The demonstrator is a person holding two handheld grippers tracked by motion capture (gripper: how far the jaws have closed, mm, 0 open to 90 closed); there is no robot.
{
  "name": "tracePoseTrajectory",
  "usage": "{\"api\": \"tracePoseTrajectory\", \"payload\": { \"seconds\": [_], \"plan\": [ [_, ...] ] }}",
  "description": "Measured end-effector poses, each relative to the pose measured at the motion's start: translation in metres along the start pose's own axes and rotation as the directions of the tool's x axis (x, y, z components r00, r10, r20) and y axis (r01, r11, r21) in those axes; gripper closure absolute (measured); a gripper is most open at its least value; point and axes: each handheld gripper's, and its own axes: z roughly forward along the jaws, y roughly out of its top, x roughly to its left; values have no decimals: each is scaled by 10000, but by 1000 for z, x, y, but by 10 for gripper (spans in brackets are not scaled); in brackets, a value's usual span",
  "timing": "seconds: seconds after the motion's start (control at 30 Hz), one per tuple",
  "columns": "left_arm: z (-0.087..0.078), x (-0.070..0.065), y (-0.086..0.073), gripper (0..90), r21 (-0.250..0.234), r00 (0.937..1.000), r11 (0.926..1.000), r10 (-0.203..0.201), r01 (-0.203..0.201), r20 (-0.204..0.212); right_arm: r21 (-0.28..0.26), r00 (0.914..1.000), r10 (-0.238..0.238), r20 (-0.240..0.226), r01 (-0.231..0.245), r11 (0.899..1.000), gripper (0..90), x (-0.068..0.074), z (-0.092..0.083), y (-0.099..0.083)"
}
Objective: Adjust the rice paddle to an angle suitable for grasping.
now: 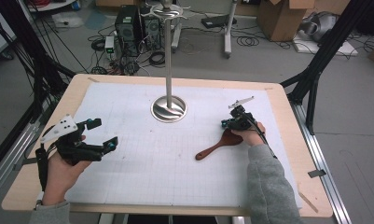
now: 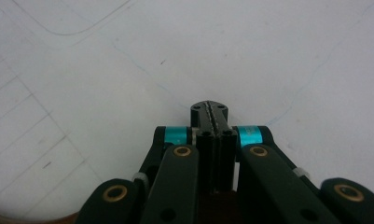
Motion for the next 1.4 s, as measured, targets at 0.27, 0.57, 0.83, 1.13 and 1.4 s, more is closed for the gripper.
{"api": "tracePoseTrajectory", "payload": {
  "seconds": [0.27, 0.57, 0.83, 1.13, 1.4],
  "plan": [
    [-4, 1, 1, 22, -167, 10000, 9998, -53, 52, -24, 147, 9999, 72, -128, -70, 9999, 900, 2, -6, -6],
    [0, 4, 4, 23, -379, 9996, 9990, -225, 232, 184, 153, 9995, 114, -299, -110, 9998, 900, 5, -15, -17],
    [10, 2, 8, 23, -431, 9989, 9989, -142, 161, 445, 117, 9992, 39, -397, -34, 9999, 900, 12, -27, -33],
    [24, -3, 18, 22, -620, 9949, 9980, -68, 131, 1004, 389, 9990, -239, -383, 254, 9989, 900, 25, -43, -50],
    [28, -5, 21, 23, -578, 9955, 9983, 92, -38, 942, 31, 9995, -111, -310, 112, 9999, 900, 33, -50, -62]
  ]
}}
